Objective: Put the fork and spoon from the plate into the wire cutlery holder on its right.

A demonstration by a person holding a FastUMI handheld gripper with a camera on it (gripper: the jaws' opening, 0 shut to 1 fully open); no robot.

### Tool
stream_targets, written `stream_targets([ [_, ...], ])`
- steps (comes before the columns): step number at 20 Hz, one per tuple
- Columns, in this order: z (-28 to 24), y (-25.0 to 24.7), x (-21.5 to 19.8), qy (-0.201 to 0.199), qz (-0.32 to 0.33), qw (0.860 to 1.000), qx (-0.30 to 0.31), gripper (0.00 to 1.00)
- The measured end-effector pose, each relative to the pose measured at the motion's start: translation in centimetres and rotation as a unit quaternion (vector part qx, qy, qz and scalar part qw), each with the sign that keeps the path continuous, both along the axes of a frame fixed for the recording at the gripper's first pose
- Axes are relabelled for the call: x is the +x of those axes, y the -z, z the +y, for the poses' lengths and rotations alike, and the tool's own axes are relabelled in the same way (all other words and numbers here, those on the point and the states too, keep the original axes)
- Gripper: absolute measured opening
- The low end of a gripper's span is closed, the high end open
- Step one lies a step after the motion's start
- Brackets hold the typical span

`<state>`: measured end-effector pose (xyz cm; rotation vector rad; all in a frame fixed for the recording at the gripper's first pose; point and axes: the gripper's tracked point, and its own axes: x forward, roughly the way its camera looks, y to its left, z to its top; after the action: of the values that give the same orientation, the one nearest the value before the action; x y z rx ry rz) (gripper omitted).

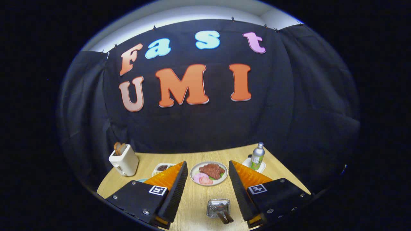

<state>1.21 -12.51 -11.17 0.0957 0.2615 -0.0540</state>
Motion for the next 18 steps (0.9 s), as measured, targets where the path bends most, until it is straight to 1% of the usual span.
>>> stream_targets([
  [1,-0.1,-1.2,0.0,0.003,-0.017,1.0,-0.007,0.82],
  [4,0.7,-5.0,0.1,-0.007,-0.058,0.998,-0.01,0.83],
  [8,1.3,-10.3,-0.3,-0.02,-0.123,0.992,-0.033,0.86],
  [9,1.6,-11.0,-0.5,-0.025,-0.134,0.99,-0.039,0.9],
  [10,2.0,-11.7,-0.5,-0.026,-0.144,0.988,-0.042,0.91],
  [11,2.1,-12.3,-0.6,-0.028,-0.152,0.987,-0.044,0.96],
  [12,2.1,-12.9,-0.7,-0.027,-0.16,0.986,-0.043,0.97],
  [16,1.6,-13.6,-0.6,-0.016,-0.174,0.984,-0.046,0.97],
  [18,1.6,-13.7,-0.7,-0.017,-0.175,0.984,-0.042,0.97],
])
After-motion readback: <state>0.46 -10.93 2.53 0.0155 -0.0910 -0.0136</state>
